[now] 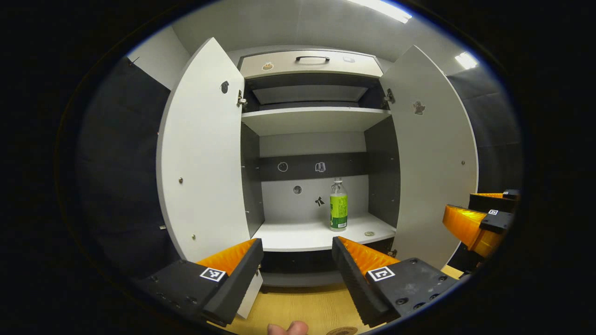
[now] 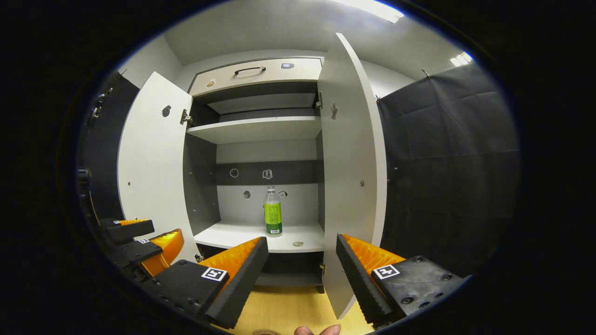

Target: Grasp the bottle in the cabinet with the left hand and place it on the coaster, then close the right door with the right hand and the left door with the left hand.

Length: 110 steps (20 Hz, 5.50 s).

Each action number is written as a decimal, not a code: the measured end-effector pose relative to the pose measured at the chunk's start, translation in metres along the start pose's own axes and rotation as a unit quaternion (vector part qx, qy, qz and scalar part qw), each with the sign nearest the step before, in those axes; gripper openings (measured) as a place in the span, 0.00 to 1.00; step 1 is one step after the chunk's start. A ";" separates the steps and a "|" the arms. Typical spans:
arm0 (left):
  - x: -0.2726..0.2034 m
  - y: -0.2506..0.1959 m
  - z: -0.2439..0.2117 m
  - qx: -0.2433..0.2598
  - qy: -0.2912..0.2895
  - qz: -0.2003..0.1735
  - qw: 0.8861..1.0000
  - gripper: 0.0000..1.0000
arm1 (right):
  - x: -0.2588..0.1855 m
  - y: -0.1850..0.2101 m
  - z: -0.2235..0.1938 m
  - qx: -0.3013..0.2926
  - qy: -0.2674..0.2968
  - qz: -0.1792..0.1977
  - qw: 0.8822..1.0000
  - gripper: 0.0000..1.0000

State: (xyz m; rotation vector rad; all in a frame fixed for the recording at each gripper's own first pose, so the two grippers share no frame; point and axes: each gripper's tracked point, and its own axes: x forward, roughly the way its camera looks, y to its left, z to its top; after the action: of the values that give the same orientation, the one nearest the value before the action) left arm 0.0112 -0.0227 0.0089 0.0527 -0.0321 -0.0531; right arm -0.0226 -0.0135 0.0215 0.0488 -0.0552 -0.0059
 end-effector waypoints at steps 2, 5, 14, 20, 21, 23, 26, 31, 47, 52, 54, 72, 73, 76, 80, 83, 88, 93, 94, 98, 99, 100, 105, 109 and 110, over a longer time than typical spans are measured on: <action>0.012 -0.011 0.003 -0.002 -0.005 -0.010 1.000 0.95 | -0.003 -0.009 0.000 -0.005 0.000 -0.003 1.000 0.98; 0.039 -0.032 0.009 0.006 -0.017 -0.032 0.999 0.95 | -0.008 -0.022 0.000 0.004 0.005 -0.007 1.000 0.98; 0.145 -0.096 0.004 -0.004 -0.021 -0.076 0.997 0.95 | -0.025 -0.058 0.002 0.036 0.007 -0.022 0.999 0.99; 0.223 -0.116 -0.028 -0.014 0.002 -0.079 0.997 0.95 | -0.026 -0.078 0.002 0.026 0.008 -0.028 0.999 0.98; 0.235 -0.116 -0.034 -0.015 0.008 -0.076 0.997 0.95 | -0.025 -0.081 0.003 0.026 0.006 -0.029 0.999 0.98; 0.258 -0.117 -0.042 -0.014 0.010 -0.070 0.997 0.95 | -0.022 -0.090 0.003 0.025 0.003 -0.033 0.999 0.98; 0.287 -0.117 -0.052 -0.001 0.010 -0.064 0.998 0.95 | -0.017 -0.105 0.004 0.022 0.000 -0.044 0.999 0.99; 0.325 -0.120 -0.055 0.034 -0.003 -0.054 0.998 0.95 | -0.016 -0.118 0.013 0.041 -0.011 -0.042 0.998 0.99; 0.379 -0.125 -0.067 -0.027 0.026 -0.024 0.999 0.80 | -0.011 -0.150 0.002 -0.002 -0.010 -0.064 0.998 0.98; 0.333 -0.114 -0.033 -0.016 -0.017 -0.041 0.999 0.78 | -0.017 -0.146 0.008 0.005 -0.019 -0.062 0.998 0.99; 0.298 -0.109 -0.023 -0.017 -0.029 -0.055 0.998 0.78 | -0.018 -0.143 0.011 0.010 -0.024 -0.059 0.998 0.98; 0.029 -0.090 -0.132 -0.042 -0.014 -0.135 0.990 0.78 | -0.053 -0.108 0.022 -0.010 -0.044 -0.039 0.998 0.98; 0.020 -0.093 -0.146 -0.041 -0.007 -0.139 0.989 0.78 | -0.053 -0.108 0.021 -0.011 -0.043 -0.038 0.998 0.98; -0.007 -0.102 -0.190 -0.039 0.010 -0.155 0.987 0.78 | -0.051 -0.109 0.023 -0.019 -0.047 -0.036 0.998 0.98; -0.035 -0.113 -0.249 -0.012 0.020 -0.171 0.985 0.78 | -0.043 -0.111 0.032 -0.035 -0.065 -0.029 0.997 0.98; -0.049 -0.117 -0.294 -0.037 0.055 -0.169 0.983 0.78 | -0.035 -0.115 0.041 -0.042 -0.077 -0.021 0.996 0.96; -0.057 -0.127 -0.345 -0.038 0.074 -0.165 0.983 0.79 | -0.023 -0.123 0.033 -0.028 -0.063 -0.019 0.997 0.97; -0.052 -0.133 -0.371 -0.026 0.069 -0.172 0.982 0.80 | -0.020 -0.131 0.022 -0.036 -0.044 -0.020 0.998 0.97; -0.051 -0.132 -0.376 -0.029 0.071 -0.172 0.982 0.80 | -0.019 -0.132 0.018 -0.039 -0.039 -0.020 0.998 0.97; -0.054 -0.132 -0.391 -0.040 0.082 -0.174 0.980 0.79 | -0.017 -0.130 0.011 -0.053 -0.031 -0.018 0.998 0.97; -0.057 -0.132 -0.392 -0.039 0.084 -0.175 0.980 0.80 | -0.016 -0.128 0.010 -0.058 -0.030 -0.015 0.998 0.97; -0.057 -0.132 -0.396 -0.037 0.087 -0.175 0.980 0.79 | -0.015 -0.127 0.009 -0.062 -0.029 -0.015 0.998 0.97; -0.058 -0.136 -0.403 -0.019 0.104 -0.184 0.977 0.82 | -0.013 -0.125 0.006 -0.059 -0.024 -0.013 0.998 0.97; -0.058 -0.131 -0.406 -0.019 0.117 -0.177 0.977 0.89 | -0.013 -0.126 0.005 -0.053 -0.020 -0.016 0.998 0.97; -0.059 -0.129 -0.409 -0.020 0.124 -0.174 0.977 0.90 | -0.013 -0.127 0.004 -0.051 -0.019 -0.018 0.998 0.97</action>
State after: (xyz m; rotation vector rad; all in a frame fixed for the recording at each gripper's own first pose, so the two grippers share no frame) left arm -0.0404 -0.1272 -0.4085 0.0237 0.2283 -0.3977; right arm -0.0362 -0.1401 0.0188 -0.0532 -0.0919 -0.0447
